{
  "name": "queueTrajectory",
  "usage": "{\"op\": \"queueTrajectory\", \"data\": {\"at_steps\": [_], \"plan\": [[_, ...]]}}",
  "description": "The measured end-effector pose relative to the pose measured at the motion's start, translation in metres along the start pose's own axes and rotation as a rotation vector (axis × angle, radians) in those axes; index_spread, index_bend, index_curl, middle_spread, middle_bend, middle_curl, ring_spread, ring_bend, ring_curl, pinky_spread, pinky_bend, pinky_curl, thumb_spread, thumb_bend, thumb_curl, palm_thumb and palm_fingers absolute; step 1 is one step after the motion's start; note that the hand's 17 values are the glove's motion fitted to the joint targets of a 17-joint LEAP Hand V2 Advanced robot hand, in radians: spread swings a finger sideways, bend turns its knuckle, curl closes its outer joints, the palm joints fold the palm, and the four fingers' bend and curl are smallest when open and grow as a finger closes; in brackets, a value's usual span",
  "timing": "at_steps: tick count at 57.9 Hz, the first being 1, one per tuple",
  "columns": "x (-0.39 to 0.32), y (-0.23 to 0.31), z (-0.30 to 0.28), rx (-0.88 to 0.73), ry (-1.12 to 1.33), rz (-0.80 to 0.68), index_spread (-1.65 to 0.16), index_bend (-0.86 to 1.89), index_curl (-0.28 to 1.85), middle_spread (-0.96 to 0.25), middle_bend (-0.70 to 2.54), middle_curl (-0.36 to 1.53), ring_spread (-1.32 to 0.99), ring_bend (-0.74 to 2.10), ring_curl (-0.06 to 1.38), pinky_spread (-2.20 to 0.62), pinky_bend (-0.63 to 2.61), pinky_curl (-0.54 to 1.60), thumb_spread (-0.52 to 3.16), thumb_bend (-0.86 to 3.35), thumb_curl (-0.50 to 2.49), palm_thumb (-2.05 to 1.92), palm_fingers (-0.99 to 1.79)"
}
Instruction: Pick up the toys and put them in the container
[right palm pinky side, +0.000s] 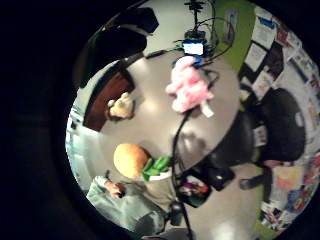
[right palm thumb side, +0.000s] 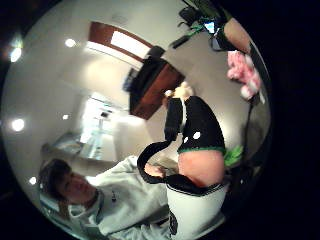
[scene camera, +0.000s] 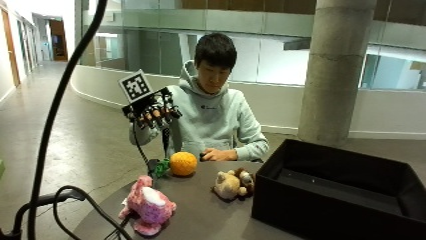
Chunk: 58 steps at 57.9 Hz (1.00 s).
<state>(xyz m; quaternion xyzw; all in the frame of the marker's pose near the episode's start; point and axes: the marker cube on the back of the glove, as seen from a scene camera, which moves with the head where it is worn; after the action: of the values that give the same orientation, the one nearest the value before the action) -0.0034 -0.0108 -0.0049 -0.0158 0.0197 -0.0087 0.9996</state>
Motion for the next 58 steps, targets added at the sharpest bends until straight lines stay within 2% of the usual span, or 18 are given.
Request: {"op": "queueTrajectory", "data": {"at_steps": [8, 13, 20, 24, 26, 35, 44, 52, 58], "plan": [[-0.014, -0.051, -0.013, -0.124, 0.17, -0.056, -0.17, 0.26, 0.15, -0.01, 0.28, 0.11, -0.06, 0.25, 0.08, 0.0, 0.3, 0.13, 0.97, 0.14, 0.07, 0.13, 0.37], [-0.014, -0.084, -0.007, -0.134, 0.299, -0.001, -0.22, 0.18, 0.18, -0.01, 0.21, 0.12, -0.07, 0.21, 0.09, 0.0, 0.39, 0.19, 1.19, 0.14, 0.1, 0.1, 0.18], [-0.004, -0.111, 0.008, -0.185, 0.389, 0.06, -0.25, 0.12, 0.18, -0.02, 0.14, 0.14, -0.06, 0.17, 0.1, 0.0, 0.53, 0.25, 1.34, 0.09, 0.13, 0.02, -0.08], [0.014, -0.127, 0.023, -0.229, 0.39, -0.038, -0.26, 0.12, 0.18, -0.02, 0.15, 0.15, -0.06, 0.17, 0.1, 0.01, 0.57, 0.26, 1.38, 0.07, 0.15, -0.01, -0.14], [0.022, -0.131, 0.032, -0.232, 0.385, -0.038, -0.27, 0.12, 0.18, -0.02, 0.15, 0.16, -0.06, 0.18, 0.11, 0.01, 0.57, 0.27, 1.39, 0.06, 0.15, -0.02, -0.16], [0.061, -0.131, 0.09, -0.281, 0.361, 0.14, -0.28, 0.1, 0.18, -0.01, 0.13, 0.17, -0.04, 0.17, 0.13, 0.01, 0.62, 0.3, 1.42, 0.01, 0.18, -0.02, -0.23], [0.092, -0.125, 0.145, -0.394, 0.316, 0.263, -0.29, 0.09, 0.17, 0.01, 0.1, 0.17, -0.02, 0.19, 0.16, 0.03, 0.7, 0.33, 1.4, -0.02, 0.2, -0.02, -0.22], [0.103, -0.118, 0.175, -0.337, 0.35, 0.276, -0.3, 0.06, 0.15, 0.01, 0.13, 0.17, 0.0, 0.33, 0.21, 0.03, 0.87, 0.38, 1.39, 0.01, 0.23, 0.06, -0.07], [0.1, -0.12, 0.178, -0.267, 0.442, 0.226, -0.31, 0.01, 0.08, 0.03, 0.16, 0.17, -0.07, 0.85, 0.33, -0.03, 1.02, 0.4, 1.42, 0.08, 0.27, 0.19, 0.26]]}}
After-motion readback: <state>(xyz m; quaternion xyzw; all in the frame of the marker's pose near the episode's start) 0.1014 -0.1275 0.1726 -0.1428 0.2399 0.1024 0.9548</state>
